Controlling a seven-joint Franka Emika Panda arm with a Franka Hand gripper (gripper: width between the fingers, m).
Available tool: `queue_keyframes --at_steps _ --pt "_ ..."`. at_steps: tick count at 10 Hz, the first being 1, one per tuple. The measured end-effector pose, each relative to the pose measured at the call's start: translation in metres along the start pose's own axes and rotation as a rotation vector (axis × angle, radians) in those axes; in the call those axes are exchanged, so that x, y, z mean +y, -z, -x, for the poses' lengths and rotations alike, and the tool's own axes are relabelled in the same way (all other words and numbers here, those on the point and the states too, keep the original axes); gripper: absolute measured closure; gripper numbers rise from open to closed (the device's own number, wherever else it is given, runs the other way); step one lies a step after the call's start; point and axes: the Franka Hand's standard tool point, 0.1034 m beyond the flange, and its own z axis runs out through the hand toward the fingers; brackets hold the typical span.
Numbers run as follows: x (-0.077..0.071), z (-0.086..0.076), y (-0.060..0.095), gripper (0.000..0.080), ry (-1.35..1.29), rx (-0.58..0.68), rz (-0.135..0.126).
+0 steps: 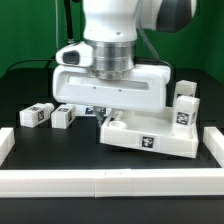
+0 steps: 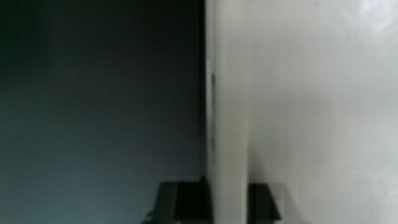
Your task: Assemble square table
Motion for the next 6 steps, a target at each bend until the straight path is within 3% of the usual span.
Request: queue_keyframes --at_steps 1,6 --pt "-0.0051 0.0007 -0.0004 0.0742 0.06 0.002 0.001" --pt "0.0005 0.0003 -0.0026 0.0742 0.393 -0.006 0.019"
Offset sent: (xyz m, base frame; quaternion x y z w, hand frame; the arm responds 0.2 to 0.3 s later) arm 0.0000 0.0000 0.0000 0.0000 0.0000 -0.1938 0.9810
